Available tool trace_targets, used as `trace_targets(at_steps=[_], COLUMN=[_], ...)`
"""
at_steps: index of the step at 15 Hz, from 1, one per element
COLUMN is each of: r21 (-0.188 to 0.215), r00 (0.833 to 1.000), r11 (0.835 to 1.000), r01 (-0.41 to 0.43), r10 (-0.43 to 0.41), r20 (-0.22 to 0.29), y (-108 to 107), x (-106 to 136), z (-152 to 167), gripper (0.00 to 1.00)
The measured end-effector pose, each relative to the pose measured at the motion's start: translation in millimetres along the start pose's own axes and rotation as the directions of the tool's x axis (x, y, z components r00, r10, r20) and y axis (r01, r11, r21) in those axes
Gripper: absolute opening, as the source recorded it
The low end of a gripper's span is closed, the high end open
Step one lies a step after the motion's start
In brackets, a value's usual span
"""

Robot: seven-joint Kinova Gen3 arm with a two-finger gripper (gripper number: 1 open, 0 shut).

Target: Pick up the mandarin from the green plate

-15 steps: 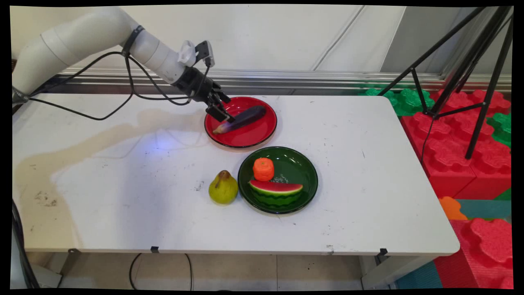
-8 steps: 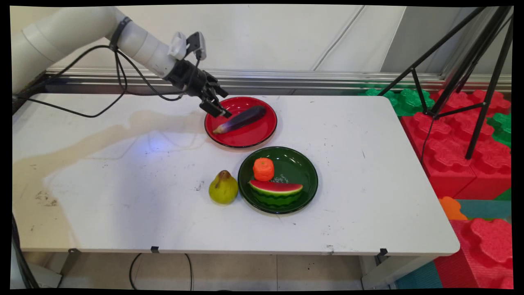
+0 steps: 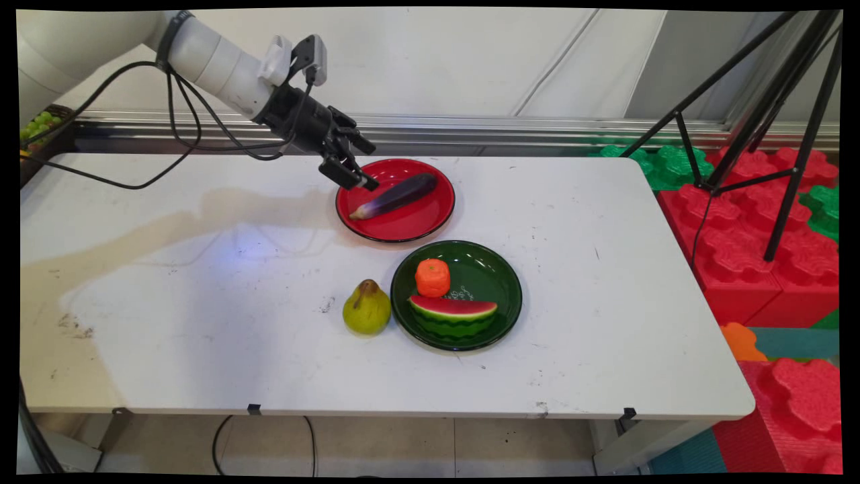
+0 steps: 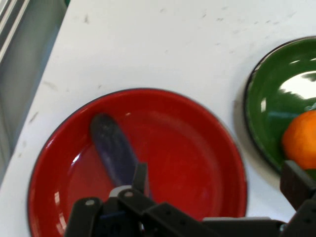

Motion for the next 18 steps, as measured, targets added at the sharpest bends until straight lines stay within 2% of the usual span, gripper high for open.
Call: trace_targets(at_steps=[7,11,18], r21=[-0.061,-0.096,-0.135], r00=[1.000,1.000,0.999], r11=[0.998,0.995,0.991], r01=[-0.009,-0.008,0.003], r10=[0.009,0.009,0.003], r20=[-0.012,0.003,0.044], y=[36.5,57.5,78.1], x=[16.5,22.6,24.9], z=[4.4,22.4,55.9], gripper=[1.00,1.00,1.00])
